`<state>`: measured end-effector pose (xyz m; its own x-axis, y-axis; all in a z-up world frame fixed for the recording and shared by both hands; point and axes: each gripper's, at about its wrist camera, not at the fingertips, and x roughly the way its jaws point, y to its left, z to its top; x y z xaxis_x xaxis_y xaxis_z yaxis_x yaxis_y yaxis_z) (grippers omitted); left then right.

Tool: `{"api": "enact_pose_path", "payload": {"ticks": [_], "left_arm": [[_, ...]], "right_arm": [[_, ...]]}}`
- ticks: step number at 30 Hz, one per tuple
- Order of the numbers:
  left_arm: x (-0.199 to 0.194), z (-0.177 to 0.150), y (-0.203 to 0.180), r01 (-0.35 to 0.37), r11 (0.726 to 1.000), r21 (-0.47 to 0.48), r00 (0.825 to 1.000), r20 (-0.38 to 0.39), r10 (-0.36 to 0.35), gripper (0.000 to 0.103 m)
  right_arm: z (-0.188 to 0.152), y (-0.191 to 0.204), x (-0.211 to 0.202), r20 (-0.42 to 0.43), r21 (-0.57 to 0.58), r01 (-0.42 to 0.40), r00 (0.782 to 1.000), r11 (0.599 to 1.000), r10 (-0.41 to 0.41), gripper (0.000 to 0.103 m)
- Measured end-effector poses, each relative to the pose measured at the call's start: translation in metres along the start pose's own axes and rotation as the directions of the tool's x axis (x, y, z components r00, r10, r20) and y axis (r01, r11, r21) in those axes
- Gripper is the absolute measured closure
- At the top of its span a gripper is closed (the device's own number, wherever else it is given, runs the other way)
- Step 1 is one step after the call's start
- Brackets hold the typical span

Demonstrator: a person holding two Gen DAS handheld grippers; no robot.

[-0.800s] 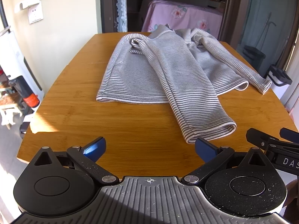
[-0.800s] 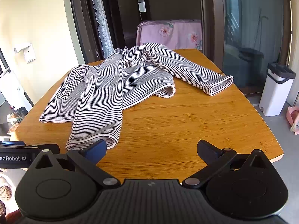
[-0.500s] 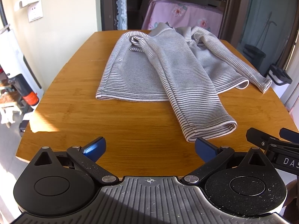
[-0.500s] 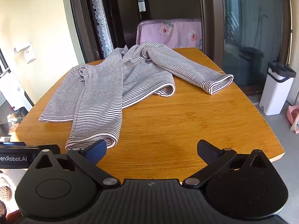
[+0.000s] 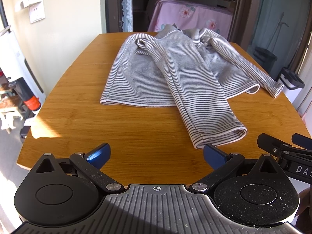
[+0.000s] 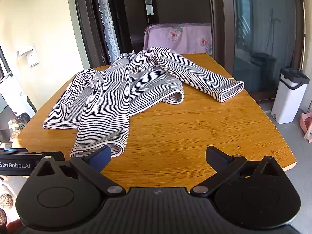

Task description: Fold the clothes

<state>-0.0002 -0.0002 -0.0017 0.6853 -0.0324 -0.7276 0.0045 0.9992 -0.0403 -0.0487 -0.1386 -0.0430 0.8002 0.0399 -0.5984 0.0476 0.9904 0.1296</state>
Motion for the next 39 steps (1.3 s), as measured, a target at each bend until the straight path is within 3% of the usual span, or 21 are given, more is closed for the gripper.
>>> {"api": "enact_pose_path", "payload": {"ticks": [26,31,35,39], "left_arm": [[-0.005,0.003,-0.002,0.01,1.0,0.007,1.0,0.023,-0.01,0.0],[-0.007,0.005,-0.003,0.03,0.999,0.021,0.999,0.035,-0.031,0.0],[-0.006,0.01,-0.003,0.048,0.998,0.026,0.998,0.036,-0.049,0.0],[-0.001,0.02,0.002,0.122,0.992,0.018,0.991,0.044,-0.123,0.0]], "right_arm": [[0.004,-0.004,-0.001,0.016,-0.002,0.001,1.0,1.0,-0.001,0.0],[0.006,-0.005,0.002,-0.012,-0.004,0.003,1.0,1.0,-0.003,0.0],[0.014,-0.007,0.002,0.012,-0.024,0.0,1.0,1.0,0.001,0.0],[0.034,-0.014,0.011,0.028,-0.033,-0.019,0.999,0.999,0.02,0.0]]}}
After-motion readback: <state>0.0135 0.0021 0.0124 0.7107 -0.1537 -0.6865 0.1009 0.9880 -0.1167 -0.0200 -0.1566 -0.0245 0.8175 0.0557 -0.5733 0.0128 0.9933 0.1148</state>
